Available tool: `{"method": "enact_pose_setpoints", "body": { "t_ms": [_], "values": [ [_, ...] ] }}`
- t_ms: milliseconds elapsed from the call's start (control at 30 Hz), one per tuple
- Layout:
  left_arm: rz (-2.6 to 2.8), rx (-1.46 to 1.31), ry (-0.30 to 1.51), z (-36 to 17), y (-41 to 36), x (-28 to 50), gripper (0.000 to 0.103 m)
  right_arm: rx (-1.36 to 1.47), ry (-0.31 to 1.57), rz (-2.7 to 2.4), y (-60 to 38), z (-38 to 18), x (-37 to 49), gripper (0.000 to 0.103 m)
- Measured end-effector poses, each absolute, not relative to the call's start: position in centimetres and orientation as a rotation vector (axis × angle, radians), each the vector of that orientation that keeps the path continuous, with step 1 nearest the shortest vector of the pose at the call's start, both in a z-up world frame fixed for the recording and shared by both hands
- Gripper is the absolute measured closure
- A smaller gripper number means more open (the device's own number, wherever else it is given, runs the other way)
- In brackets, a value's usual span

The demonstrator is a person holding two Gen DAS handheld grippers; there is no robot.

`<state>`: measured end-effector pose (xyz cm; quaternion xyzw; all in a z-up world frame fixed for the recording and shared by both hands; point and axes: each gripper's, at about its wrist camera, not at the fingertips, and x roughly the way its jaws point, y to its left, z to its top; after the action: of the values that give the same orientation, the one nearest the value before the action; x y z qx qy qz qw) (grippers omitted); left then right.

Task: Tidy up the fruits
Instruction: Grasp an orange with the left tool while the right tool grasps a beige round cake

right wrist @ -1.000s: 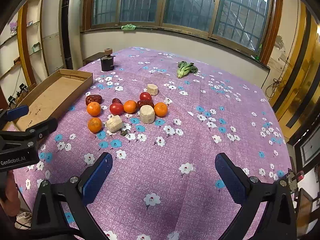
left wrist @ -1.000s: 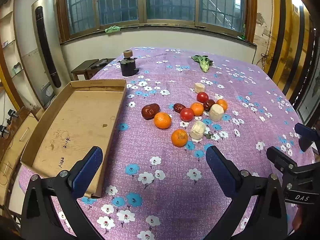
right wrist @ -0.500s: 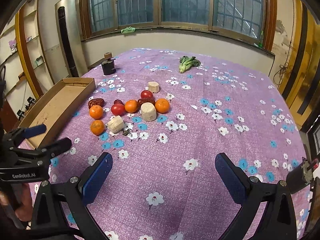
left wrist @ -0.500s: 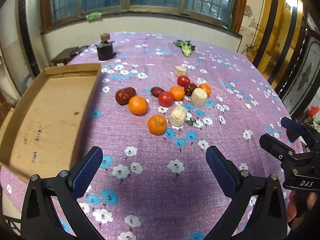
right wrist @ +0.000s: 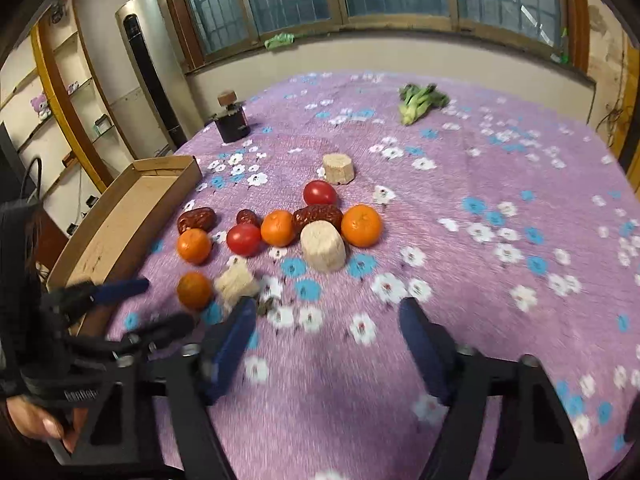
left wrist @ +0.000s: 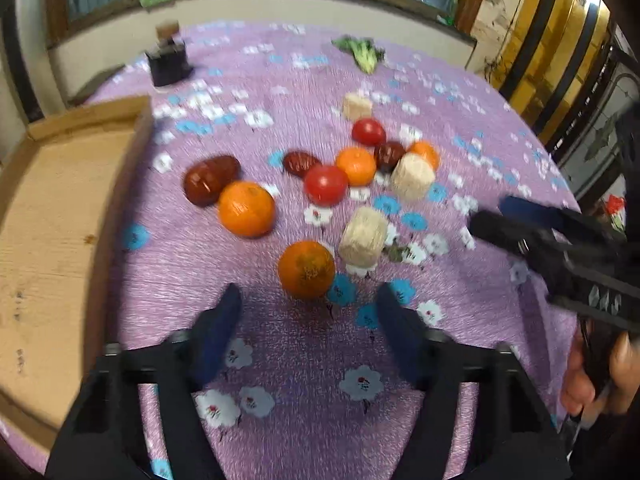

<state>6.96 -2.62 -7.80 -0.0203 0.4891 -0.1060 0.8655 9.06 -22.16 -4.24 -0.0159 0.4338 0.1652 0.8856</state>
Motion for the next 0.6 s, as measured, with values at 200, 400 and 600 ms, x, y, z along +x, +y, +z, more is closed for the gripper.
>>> {"method": "enact_pose_setpoints", "body": {
  "t_ms": [200,400,600],
  "values": [
    [-0.207,0.014,1.022,-8.5,-3.1,8.2,0.051,-0.046,0.954,0.349,-20.5,-6.5,13.0,0.040],
    [-0.235,0.049,1.002,-8.4,-3.5,9.1,0.075,-0.070,0.980,0.334,-19.4,-8.0,15.3,0.053],
    [-0.245,0.065,0.984,-8.3,-3.5,8.6,0.076,-0.055,0.962,0.326,-19.8,-7.7,15.0,0.068]
  ]
}}
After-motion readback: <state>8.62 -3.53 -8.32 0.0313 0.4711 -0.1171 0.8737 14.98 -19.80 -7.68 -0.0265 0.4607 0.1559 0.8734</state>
